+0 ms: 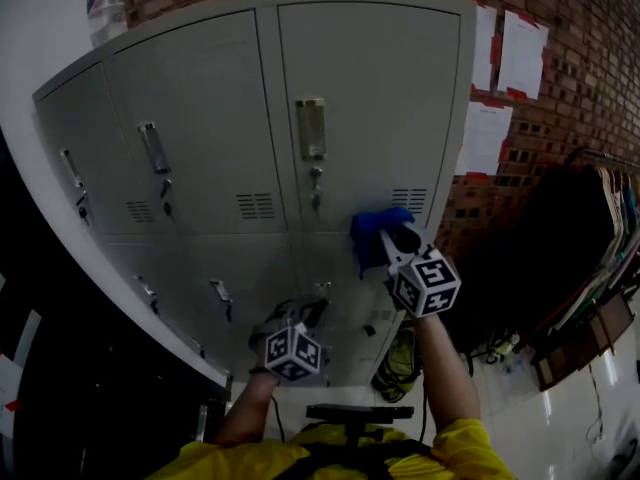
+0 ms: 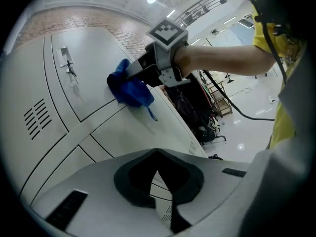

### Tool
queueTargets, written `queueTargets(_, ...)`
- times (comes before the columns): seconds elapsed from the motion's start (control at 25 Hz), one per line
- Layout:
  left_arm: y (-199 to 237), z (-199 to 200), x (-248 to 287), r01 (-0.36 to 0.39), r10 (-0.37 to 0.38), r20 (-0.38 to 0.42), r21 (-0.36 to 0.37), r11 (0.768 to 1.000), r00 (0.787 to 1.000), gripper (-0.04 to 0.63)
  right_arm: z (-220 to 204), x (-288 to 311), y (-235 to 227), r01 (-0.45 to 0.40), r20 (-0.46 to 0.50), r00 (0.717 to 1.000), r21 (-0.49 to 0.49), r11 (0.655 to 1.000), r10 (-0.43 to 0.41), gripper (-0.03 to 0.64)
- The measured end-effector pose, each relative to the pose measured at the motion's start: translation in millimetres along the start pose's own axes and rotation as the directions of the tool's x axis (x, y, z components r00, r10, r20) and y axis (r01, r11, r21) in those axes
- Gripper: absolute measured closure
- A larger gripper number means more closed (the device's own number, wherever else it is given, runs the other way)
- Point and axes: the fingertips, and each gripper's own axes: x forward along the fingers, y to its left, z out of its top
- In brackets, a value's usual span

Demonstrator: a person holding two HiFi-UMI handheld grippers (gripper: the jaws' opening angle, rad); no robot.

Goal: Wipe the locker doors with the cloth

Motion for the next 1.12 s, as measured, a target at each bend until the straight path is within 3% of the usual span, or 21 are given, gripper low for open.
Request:
queueTargets(0.04, -3, -1, 0, 0.006, -0.006, -0.001, -0.005, 1.000, 1.000, 0.597, 7, 1, 2, -0.011, -0.011, 1.000, 0.000, 1.000, 0.011, 0.545)
queueTargets(0.12, -8, -3, 1, 0.022, -0.021, 0.002, -0.020, 1.000, 1.000, 0.597, 63, 7, 9, -0.053, 0.045, 0.998, -0.025, 0.998, 0.054, 0.545)
queueTargets(0.28, -13, -7, 1, 0.041, -0.041, 0.005, -0.033, 0.999, 0.999, 0.597, 257, 22, 36, -0.103, 0.268, 0.952, -0.175, 0.979, 0.148, 0.545)
queueTargets(0.36, -10, -6, -1, 0.032, -0.032, 0.005, -0.035, 0.999, 0.999, 0.597, 337, 38, 45, -0.089, 0.319, 0.934, -0.220, 0.971, 0.158, 0.545)
queueTargets(0.48, -5, -4, -2, 0.014, -0.014, 0.005, -0.035, 0.999, 1.000, 0.597, 389, 66, 46, -0.060, 0.311, 0.942, -0.209, 0.976, 0.124, 0.544)
queueTargets(0.56, -4, -6, -4, 0.007, -0.007, 0.005, -0.035, 0.999, 1.000, 0.597, 379, 71, 44, -0.045, 0.304, 0.947, -0.195, 0.980, 0.104, 0.543)
queueTargets(0.64, -2, -12, -7, -0.001, 0.001, 0.001, -0.031, 1.000, 1.000, 0.597, 329, 65, 43, -0.059, 0.263, 0.959, -0.185, 0.981, 0.107, 0.543)
queueTargets(0.72, 3, -17, -10, -0.005, 0.004, -0.015, -0.046, 0.999, 1.000, 0.597, 247, 54, 39, -0.066, 0.212, 0.972, -0.147, 0.987, 0.097, 0.543)
queueTargets(0.88, 8, -24, -11, -0.007, 0.006, -0.029, -0.060, 0.998, 1.000, 0.597, 35, 32, 45, -0.068, 0.025, 0.997, -0.006, 0.998, 0.068, 0.543)
queueTargets(0.96, 8, -29, -11, 0.003, -0.004, -0.044, -0.040, 0.999, 0.999, 0.597, -27, 26, 51, -0.062, -0.027, 0.998, 0.056, 0.997, 0.063, 0.544)
queueTargets(1.04, 7, -30, -12, 0.007, -0.009, -0.048, -0.029, 1.000, 0.999, 0.597, -14, 22, 48, -0.058, 0.027, 0.998, 0.053, 0.997, 0.057, 0.545)
queueTargets(1.12, 8, -29, -14, 0.005, -0.006, -0.042, -0.027, 1.000, 0.999, 0.597, 59, 23, 44, -0.058, 0.150, 0.987, -0.012, 0.998, 0.060, 0.545)
